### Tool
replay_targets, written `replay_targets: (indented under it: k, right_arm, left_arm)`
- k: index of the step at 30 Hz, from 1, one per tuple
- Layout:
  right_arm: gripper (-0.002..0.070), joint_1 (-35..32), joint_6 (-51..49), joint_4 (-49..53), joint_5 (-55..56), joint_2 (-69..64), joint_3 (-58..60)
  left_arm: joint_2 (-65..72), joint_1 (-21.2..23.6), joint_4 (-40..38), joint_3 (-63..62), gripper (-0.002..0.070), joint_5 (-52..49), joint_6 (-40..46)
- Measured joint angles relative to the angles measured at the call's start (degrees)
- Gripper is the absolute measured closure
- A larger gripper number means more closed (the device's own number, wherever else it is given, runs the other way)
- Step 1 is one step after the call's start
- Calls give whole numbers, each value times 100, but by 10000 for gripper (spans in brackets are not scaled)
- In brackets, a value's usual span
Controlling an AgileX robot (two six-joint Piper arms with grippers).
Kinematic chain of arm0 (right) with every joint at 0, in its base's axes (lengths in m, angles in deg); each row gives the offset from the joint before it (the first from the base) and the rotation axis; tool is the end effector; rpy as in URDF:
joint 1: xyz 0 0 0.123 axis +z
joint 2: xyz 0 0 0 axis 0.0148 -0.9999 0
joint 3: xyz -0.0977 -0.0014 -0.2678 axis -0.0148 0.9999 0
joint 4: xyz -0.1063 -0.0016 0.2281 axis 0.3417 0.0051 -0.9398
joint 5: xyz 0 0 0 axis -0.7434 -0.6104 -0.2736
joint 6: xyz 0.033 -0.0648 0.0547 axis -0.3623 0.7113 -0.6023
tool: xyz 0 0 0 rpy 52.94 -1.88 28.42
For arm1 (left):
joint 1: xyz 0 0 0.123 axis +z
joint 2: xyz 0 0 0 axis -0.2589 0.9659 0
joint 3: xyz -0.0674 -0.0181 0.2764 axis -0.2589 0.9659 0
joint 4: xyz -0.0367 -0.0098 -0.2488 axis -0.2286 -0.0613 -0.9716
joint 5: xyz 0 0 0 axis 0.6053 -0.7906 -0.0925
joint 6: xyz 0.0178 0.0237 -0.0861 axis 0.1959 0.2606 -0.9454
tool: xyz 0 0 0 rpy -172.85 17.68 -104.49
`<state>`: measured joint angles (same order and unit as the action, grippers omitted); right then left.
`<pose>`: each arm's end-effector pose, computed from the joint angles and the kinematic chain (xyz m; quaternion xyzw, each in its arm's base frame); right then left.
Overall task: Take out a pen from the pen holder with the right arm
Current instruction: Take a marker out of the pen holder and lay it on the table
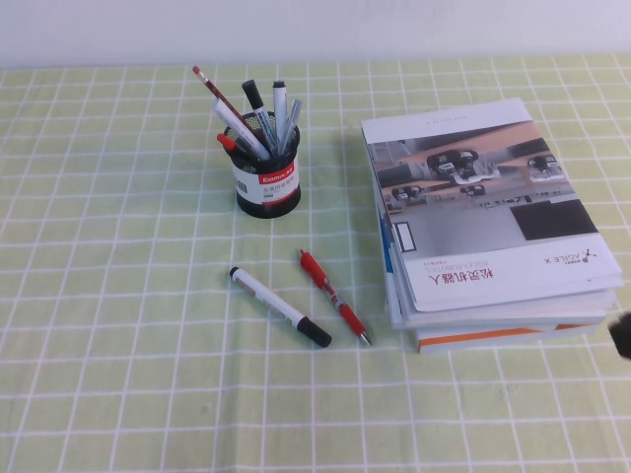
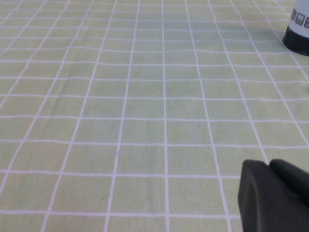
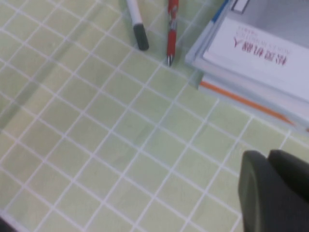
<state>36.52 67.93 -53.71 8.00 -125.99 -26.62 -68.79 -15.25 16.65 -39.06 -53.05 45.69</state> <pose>0.1168 0.0900 0.3629 -0.2612 0.8859 0.1408 0.3566 0.0521 -0.0040 0.1701 0.0280 0.8076 -0.0080 0.5890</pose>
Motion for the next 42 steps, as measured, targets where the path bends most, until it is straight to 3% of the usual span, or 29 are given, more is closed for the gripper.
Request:
replay_targets:
  k: [7, 17, 31, 35, 42]
  right_arm:
    - [688, 0, 0, -149, -55, 335, 632]
    - [688, -93, -659, 670, 1459, 426, 1862]
    - [688, -2772, -887, 833, 4061, 2777, 4780]
    - [689, -3106, -887, 833, 4590, 3339, 5368]
    - [688, -3151, -903, 833, 4423, 4312, 5538]
  left_arm:
    - [0, 0, 0, 0, 680, 0, 0]
    - [0, 0, 0, 0, 680, 0, 0]
    - [0, 0, 0, 0, 680, 0, 0]
    - [0, 0, 0, 0, 680, 0, 0]
    - [0, 0, 0, 0, 680, 0, 0]
